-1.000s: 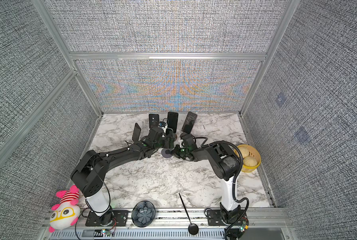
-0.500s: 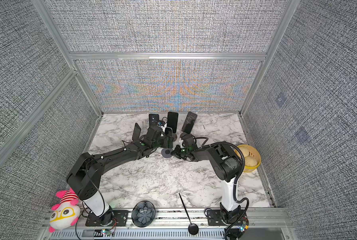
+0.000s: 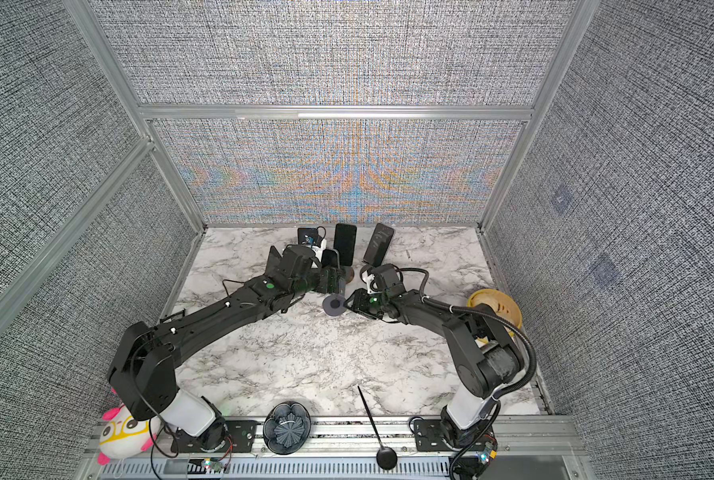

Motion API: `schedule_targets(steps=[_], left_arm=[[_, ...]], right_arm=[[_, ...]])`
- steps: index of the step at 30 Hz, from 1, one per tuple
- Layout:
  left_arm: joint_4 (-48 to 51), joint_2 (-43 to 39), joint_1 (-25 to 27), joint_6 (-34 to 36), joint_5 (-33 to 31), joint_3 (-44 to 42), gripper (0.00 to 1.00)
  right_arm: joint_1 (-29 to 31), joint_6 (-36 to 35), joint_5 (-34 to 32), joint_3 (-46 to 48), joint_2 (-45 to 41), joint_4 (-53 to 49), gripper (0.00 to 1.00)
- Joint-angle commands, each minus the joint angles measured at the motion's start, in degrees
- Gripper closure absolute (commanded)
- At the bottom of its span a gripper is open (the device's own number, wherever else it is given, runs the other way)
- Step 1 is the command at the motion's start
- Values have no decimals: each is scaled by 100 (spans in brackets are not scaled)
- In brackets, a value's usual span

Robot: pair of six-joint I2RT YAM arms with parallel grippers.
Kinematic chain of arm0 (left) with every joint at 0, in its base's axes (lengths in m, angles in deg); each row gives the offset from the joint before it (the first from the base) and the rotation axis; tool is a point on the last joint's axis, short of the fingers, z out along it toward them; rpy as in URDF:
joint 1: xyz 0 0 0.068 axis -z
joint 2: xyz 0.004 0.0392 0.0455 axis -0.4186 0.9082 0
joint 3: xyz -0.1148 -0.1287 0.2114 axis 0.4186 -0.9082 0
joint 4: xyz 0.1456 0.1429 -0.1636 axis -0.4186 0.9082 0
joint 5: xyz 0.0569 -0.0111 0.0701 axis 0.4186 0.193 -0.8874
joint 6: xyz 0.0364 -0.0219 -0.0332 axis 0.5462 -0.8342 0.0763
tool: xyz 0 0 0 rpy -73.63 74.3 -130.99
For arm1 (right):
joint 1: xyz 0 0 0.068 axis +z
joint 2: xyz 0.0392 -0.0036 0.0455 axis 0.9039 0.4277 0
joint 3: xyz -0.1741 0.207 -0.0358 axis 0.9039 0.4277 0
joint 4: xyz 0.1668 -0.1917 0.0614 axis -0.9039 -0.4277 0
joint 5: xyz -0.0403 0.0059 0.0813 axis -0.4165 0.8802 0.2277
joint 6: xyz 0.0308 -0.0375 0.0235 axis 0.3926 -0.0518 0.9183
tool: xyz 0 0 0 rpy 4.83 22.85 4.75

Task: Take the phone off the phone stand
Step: 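Lift the phone off the grey stand with left gripper while right holds stand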

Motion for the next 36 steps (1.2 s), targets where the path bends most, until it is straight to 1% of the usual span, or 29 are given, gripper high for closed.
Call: schedule_targets(steps=[1,4,7,10,15,18,20,22,27,33,36], left_arm=[[485,-205,4,17,-2,78,50],[986,-401,4,39,-56,114,55],[1506,-585,4,21,-89,98,62],[2112,-750,4,-131,-144,94,65],[3154,-957,-46,-319,-194,-34,66],[3592,-1068,-197,-389,-28,-332,69],[3829,-1110,-428,-508,269,-527,70],[3985,-1138,-698,-603,536,-713,73],[4108,-965,-1085,-625,814,-1091,76],[3996,-442,-1336,-429,883,-1260,81],[4018,-133,-1411,-343,901,-1222,82]], right_arm=[[10,-526,-100,77,-331,-923,49],[3,-821,-369,128,-715,-1487,46],[10,-1084,-673,127,-1063,-1991,45],[10,-1162,-942,220,-1379,-2335,44],[12,-1220,-1305,347,-1759,-2701,44],[10,-1304,-1505,300,-1868,-2922,44],[12,-1299,-1638,300,-1921,-2979,44],[7,-1199,-1752,365,-1961,-2979,44],[20,-992,-1726,686,-2217,-2667,44],[21,-938,-1718,932,-2632,-2606,45],[22,-920,-1733,1025,-2795,-2672,44]])
